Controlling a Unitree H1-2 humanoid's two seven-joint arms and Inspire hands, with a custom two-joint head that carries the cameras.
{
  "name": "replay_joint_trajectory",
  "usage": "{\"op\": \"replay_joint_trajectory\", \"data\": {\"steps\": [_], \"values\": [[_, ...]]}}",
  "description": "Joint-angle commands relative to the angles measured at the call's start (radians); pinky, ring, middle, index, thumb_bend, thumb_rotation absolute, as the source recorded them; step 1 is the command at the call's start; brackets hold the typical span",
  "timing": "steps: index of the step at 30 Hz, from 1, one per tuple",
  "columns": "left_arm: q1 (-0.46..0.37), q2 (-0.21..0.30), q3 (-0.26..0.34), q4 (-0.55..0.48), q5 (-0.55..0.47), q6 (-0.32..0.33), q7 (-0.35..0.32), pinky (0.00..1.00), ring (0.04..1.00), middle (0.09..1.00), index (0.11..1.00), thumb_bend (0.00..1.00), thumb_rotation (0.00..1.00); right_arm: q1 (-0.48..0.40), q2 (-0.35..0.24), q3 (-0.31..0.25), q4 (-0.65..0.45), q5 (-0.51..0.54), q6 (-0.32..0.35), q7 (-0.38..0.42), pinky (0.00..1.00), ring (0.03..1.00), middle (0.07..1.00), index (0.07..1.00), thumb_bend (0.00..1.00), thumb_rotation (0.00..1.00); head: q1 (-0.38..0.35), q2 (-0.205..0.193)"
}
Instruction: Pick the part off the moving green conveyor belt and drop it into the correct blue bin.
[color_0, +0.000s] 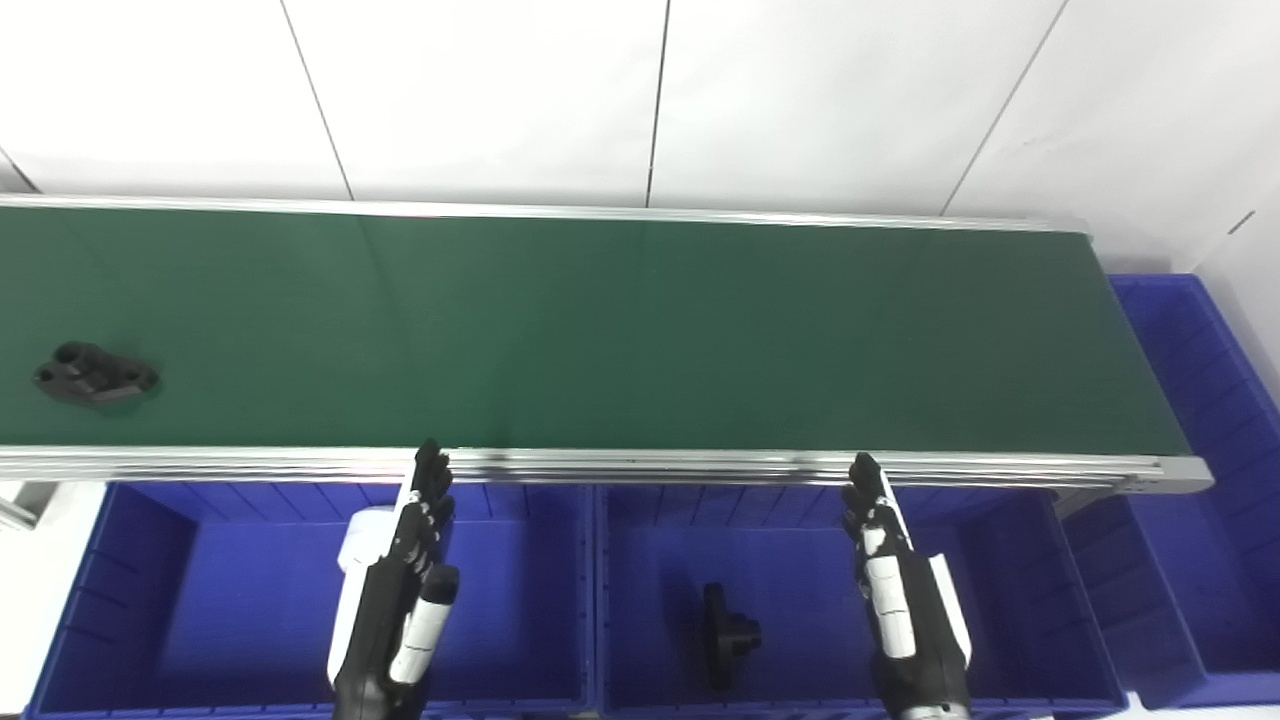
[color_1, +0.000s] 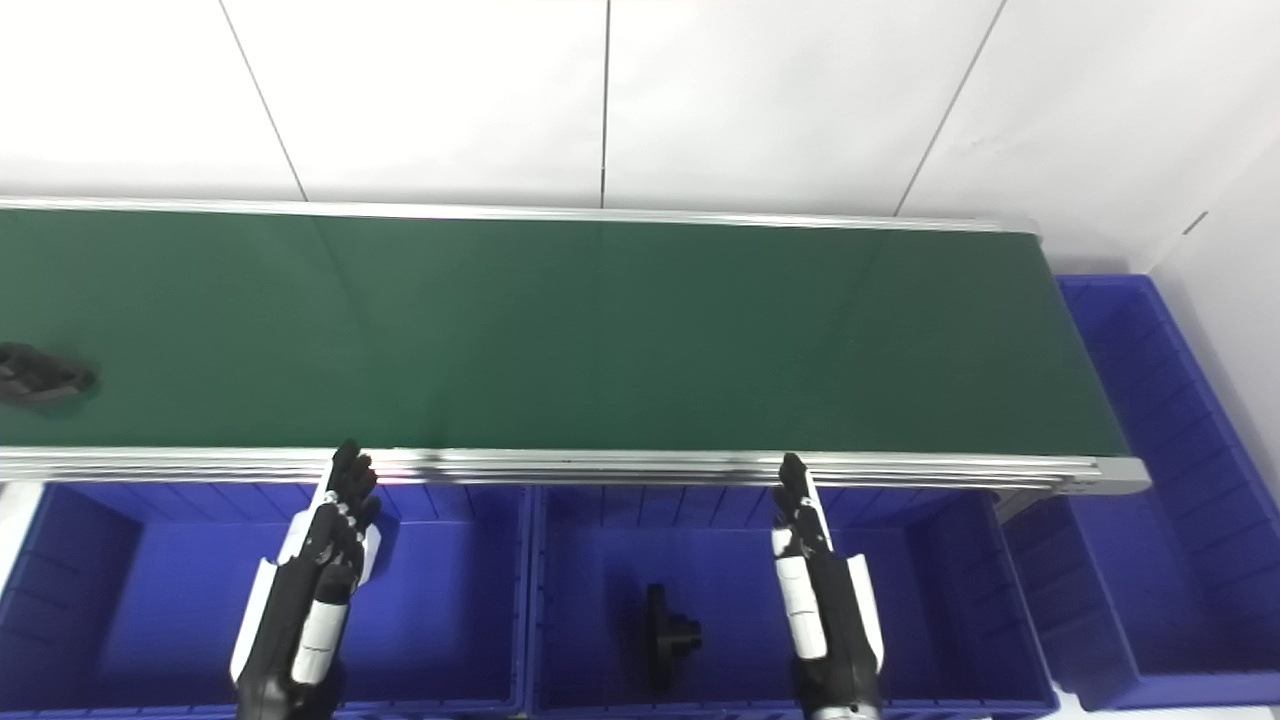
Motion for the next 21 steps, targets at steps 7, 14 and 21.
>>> {"op": "replay_joint_trajectory", "data": {"steps": [7,14,21], "values": [[0.003,-0.027,-0.016,-0.022,0.038,-0.030,0.029,1.00,1.000,1.000,1.000,0.73,0.95,-0.002,-0.008,-0.014,-0.015,0.035,-0.056,0.025,0.99,0.998,1.000,1.000,0.75,0.95,0.008,-0.001],[0.004,-0.023,-0.018,-0.026,0.038,-0.023,0.034,1.00,1.000,1.000,1.000,0.74,0.96,-0.002,-0.009,-0.015,-0.005,0.018,-0.063,0.026,0.98,0.995,1.000,1.000,0.76,0.95,-0.006,0.000],[0.004,-0.019,-0.016,-0.034,0.038,-0.009,0.035,1.00,1.000,1.000,1.000,0.73,0.97,-0.002,0.000,-0.012,-0.008,0.013,-0.056,0.023,0.97,0.985,1.000,1.000,0.77,0.94,-0.019,0.004]]}}
